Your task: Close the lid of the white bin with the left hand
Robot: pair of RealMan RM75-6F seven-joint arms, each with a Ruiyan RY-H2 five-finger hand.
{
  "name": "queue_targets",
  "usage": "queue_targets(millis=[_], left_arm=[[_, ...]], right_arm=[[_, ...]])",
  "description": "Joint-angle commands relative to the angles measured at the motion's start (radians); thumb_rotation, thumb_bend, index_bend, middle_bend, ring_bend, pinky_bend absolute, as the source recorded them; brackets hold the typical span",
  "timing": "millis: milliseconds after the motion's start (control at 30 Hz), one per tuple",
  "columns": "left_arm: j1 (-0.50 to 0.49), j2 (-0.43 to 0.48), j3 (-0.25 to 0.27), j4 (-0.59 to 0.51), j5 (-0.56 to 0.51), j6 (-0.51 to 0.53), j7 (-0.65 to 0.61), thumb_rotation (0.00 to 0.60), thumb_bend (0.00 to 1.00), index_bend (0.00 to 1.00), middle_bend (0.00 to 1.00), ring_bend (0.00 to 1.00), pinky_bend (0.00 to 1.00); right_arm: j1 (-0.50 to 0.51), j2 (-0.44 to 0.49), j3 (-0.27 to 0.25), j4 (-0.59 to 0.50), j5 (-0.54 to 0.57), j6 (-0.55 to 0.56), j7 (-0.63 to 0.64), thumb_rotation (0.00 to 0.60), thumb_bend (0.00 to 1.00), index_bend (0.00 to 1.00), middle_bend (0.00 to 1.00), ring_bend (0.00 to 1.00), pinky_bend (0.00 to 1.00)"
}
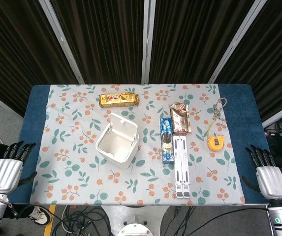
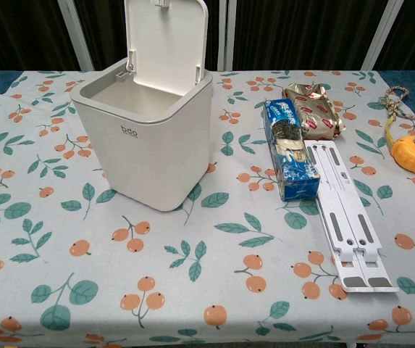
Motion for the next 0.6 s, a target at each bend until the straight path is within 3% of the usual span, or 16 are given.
queue_targets(millis=[33,367,600], left_arm=[[0.004,0.001,-0.004,0.003,0.005,0.006,-0.005,0.600,0.18,0.12,0.16,0.07,0.12],[-0.013,0.004,-0.025,-0.015,0.035,-0.007,-0.001,0.600,0.18,0.12,0.16,0.07,0.12],[-0.088,0.033,-0.075,-0.076,0.082,-0.052,-0.010,0.600,0.18,0.12,0.16,0.07,0.12]], right_arm=[[0.001,-0.001,-0.001,-0.006,0.000,-0.004,-0.006,0.600,0.18,0.00,0.00,0.00,0.00],[0.000,0.005,0.004,-0.011,0.003,0.003,-0.005,0.600,0.18,0.00,0.00,0.00,0.00],[0.000,0.004,-0.001,0.004,-0.001,-0.002,0.003,0.600,0.18,0.00,0.00,0.00,0.00]])
